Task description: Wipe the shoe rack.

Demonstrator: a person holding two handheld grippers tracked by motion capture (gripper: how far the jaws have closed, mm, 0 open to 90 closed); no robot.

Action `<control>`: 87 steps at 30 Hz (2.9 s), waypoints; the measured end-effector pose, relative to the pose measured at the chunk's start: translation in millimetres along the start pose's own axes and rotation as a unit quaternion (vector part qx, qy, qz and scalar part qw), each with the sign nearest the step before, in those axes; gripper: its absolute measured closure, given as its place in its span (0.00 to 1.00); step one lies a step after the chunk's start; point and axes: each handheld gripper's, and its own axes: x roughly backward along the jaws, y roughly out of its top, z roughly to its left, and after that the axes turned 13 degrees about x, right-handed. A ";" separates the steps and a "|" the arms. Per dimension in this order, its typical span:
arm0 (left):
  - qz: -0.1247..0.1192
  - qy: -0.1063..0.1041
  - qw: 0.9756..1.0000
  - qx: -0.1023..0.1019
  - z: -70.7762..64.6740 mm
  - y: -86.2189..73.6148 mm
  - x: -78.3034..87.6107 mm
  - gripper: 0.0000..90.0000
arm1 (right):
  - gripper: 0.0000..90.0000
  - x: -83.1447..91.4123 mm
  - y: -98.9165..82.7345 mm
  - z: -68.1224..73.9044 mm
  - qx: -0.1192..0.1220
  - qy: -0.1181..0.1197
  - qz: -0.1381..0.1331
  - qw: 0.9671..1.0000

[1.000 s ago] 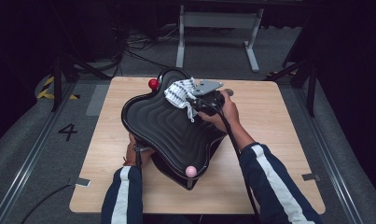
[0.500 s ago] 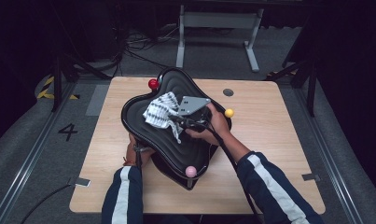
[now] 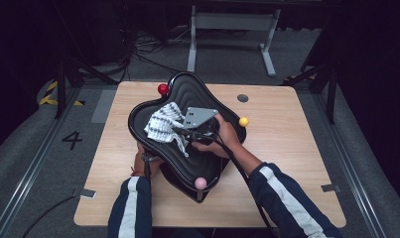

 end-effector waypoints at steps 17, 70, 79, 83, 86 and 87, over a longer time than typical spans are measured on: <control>0.001 -0.002 1.000 -0.001 0.4 0.2 0.0 0.56 | 0.84 6.5 -57.3 -61.5 -0.095 -0.098 0.084 0.987; 0.001 0.000 1.000 0.000 0.4 0.0 0.2 0.56 | 0.85 11.5 -25.8 -5.7 -0.023 -0.017 0.014 1.000; 0.001 0.000 1.000 0.000 0.4 0.0 0.2 0.56 | 0.85 16.6 -56.5 -37.8 -0.073 -0.070 0.065 0.993; 0.001 -0.001 1.000 -0.001 0.4 0.0 0.2 0.56 | 0.84 19.4 -71.4 -47.5 -0.093 -0.087 0.083 0.988; 0.001 -0.001 1.000 -0.001 0.3 0.0 0.2 0.56 | 0.84 21.4 -80.0 -52.3 -0.106 -0.099 0.090 0.985; 0.001 -0.001 1.000 -0.001 0.3 0.0 0.2 0.56 | 0.85 21.9 -81.2 -53.1 -0.107 -0.100 0.092 0.985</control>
